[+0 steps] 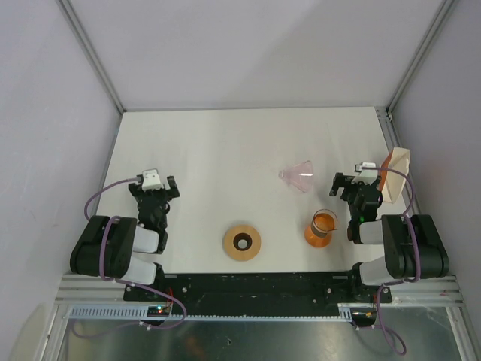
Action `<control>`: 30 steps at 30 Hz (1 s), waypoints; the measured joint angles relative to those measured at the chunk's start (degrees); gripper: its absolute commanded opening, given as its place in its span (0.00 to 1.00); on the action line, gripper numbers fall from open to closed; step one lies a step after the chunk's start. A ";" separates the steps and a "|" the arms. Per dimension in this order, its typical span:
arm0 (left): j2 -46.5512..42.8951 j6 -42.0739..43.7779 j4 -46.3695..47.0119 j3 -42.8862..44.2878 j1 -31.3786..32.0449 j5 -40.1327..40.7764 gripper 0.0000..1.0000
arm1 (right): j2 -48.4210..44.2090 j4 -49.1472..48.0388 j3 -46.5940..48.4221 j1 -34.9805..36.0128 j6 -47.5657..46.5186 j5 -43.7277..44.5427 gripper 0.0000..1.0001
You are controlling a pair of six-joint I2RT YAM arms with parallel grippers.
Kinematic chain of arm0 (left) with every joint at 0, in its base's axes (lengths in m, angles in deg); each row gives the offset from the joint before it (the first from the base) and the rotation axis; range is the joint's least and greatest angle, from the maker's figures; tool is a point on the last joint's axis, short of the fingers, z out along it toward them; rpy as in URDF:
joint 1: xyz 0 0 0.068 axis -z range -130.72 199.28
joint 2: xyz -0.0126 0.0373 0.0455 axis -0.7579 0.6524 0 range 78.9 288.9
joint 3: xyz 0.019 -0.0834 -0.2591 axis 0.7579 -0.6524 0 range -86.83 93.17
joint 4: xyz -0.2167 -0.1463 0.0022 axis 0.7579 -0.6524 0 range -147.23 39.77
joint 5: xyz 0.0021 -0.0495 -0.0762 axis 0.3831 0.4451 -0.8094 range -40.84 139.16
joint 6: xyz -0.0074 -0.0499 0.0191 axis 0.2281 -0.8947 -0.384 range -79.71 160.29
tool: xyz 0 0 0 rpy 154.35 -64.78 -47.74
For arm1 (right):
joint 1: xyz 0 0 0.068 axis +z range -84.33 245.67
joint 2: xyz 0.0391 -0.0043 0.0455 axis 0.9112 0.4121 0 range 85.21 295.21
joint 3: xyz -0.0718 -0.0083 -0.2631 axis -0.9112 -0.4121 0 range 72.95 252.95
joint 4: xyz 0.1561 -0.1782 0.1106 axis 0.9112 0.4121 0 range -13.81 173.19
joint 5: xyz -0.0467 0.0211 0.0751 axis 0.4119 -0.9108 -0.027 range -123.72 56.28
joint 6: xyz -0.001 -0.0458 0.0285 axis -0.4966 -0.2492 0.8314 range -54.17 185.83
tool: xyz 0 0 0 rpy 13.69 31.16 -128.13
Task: Place the coffee filter in the dripper
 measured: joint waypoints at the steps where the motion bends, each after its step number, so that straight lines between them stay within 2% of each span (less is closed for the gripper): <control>1: 0.00 0.00 -0.02 0.00 0.00 0.00 1.00 | -0.57 0.94 0.07 0.07 -0.02 0.04 0.99; 6: 0.00 0.00 0.00 0.00 0.00 0.00 1.00 | -10.84 12.76 2.73 2.40 -0.02 0.94 0.99; 11: -0.11 0.00 -0.04 0.00 0.00 0.00 1.00 | -23.06 27.98 11.69 4.59 1.55 -1.18 0.99; 14: -1.66 0.02 -1.07 0.02 0.00 -0.20 1.00 | -27.39 38.97 18.40 5.27 3.58 -1.84 0.92; 17: -6.82 0.04 -6.54 1.49 -0.26 -1.60 1.00 | -28.04 50.27 25.88 5.40 6.47 -1.97 0.86; 21: -10.67 2.10 -20.85 11.10 -1.38 -5.11 1.00 | -24.24 69.55 37.88 5.46 10.80 -5.42 0.97; 23: -10.58 4.24 -29.57 17.59 -1.55 -6.56 1.00 | -22.18 78.12 41.97 6.38 12.24 -8.28 0.99; 30: -10.58 11.32 -58.90 35.30 -1.66 -14.71 0.99 | -21.29 102.14 44.54 14.03 15.50 -11.69 0.94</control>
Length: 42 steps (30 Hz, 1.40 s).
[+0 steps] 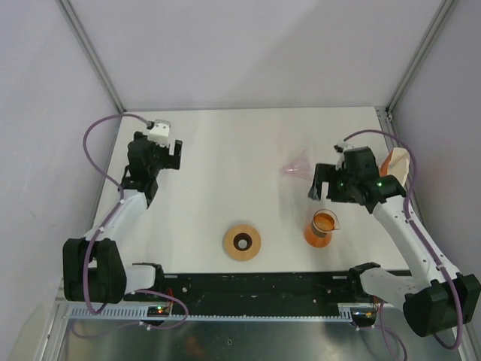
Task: Place the coffee filter in the dripper
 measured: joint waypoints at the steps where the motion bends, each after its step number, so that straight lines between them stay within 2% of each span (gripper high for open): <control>1: 0.00 0.59 -3.93 2.01 0.00 -1.60 0.99 | -0.31 2.80 0.00 1.29 0.48 0.24 0.91; 2: 0.00 1.18 -7.63 3.76 0.00 -3.17 0.99 | -0.79 5.38 0.00 2.49 1.07 0.61 0.88; 6: 0.00 2.40 -19.04 7.78 0.07 -8.11 0.98 | -3.37 13.11 0.02 4.39 2.73 3.34 0.58; 8: 0.00 2.47 -22.43 8.37 0.09 -9.60 0.98 | -3.78 15.23 0.04 4.42 3.19 4.66 0.51; 15: 0.00 2.89 -29.51 9.07 0.39 -12.11 0.98 | -3.23 19.54 0.07 4.42 3.98 9.01 0.45; 21: -0.02 2.89 -31.19 9.09 0.39 -12.37 0.98 | -2.16 20.09 0.07 4.13 3.30 10.88 0.33; 28: -0.24 2.89 -32.22 9.09 0.44 -12.37 0.98 | 1.53 18.29 -0.37 4.13 1.92 9.94 0.26; 34: -0.37 2.86 -33.00 9.73 0.44 -12.55 0.98 | 2.62 17.07 -1.22 4.74 0.83 7.85 0.02; 42: -0.39 2.84 -33.88 11.34 0.44 -14.03 0.98 | 3.02 14.95 -1.40 6.67 -0.09 6.01 0.00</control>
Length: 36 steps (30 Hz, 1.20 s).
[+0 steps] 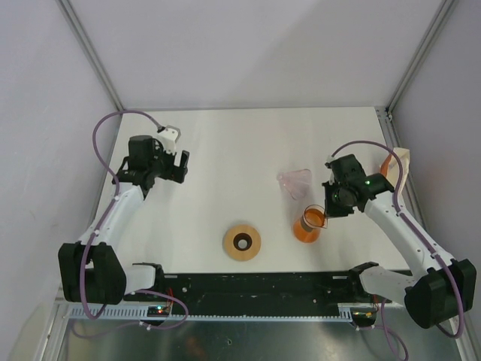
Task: Place the coffee filter in the dripper
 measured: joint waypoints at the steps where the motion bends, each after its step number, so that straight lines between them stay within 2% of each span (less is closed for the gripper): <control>1: 0.00 0.00 -0.26 0.28 0.00 -0.15 0.98 | 0.00 0.00 0.00 0.26 -0.07 0.00 0.00; 7: 0.00 -0.02 -1.62 1.31 0.00 -1.42 0.98 | -0.04 2.14 2.45 3.80 -1.11 -0.07 0.00; 13: 0.00 -0.13 -2.91 2.25 0.02 -2.80 0.98 | 2.75 2.14 15.69 15.61 -5.68 2.08 0.00; 18: -0.31 -0.57 -3.54 3.32 0.02 -3.39 0.99 | 14.45 -1.01 30.08 20.50 -13.64 1.31 0.00; 24: -1.92 -0.59 -4.70 3.32 0.00 -2.51 0.99 | 34.88 -1.68 46.40 21.11 -26.40 -2.51 0.00; 28: -2.03 -0.61 -5.07 3.28 0.00 -1.73 0.99 | 46.64 1.53 56.74 21.22 -33.66 -4.00 0.00; 32: -2.03 -0.63 -5.07 3.28 0.00 -1.22 1.00 | 55.60 4.09 66.14 21.24 -38.84 -5.07 0.00; 36: -2.03 -0.63 -5.07 3.26 0.00 -1.22 0.99 | 59.36 5.31 68.70 21.24 -42.64 -5.79 0.00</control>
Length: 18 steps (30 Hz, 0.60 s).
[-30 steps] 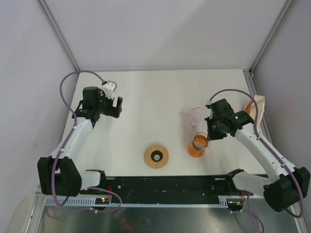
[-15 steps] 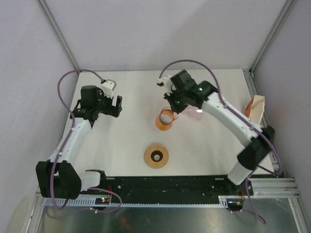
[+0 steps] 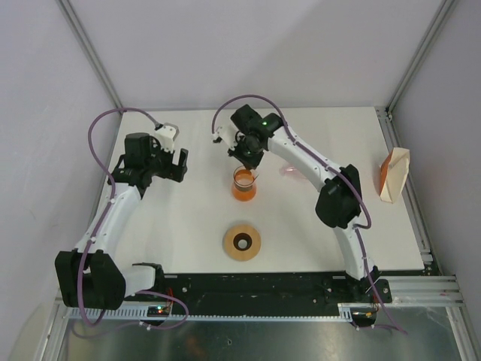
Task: Place the coffee filter in the dripper
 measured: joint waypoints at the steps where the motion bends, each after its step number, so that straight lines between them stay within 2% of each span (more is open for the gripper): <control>1: 0.00 -0.02 -0.02 0.00 0.00 0.00 0.99 | 0.59 0.37 0.24 0.00 -0.79 -0.22 0.00; 10: 0.00 -0.02 -0.02 -0.09 0.00 -0.02 1.00 | 3.50 0.90 2.03 0.81 -4.92 -0.42 0.01; 18: 0.02 -0.02 0.00 -0.39 0.00 -0.02 1.00 | 4.09 -0.46 2.27 2.38 -4.90 3.02 0.49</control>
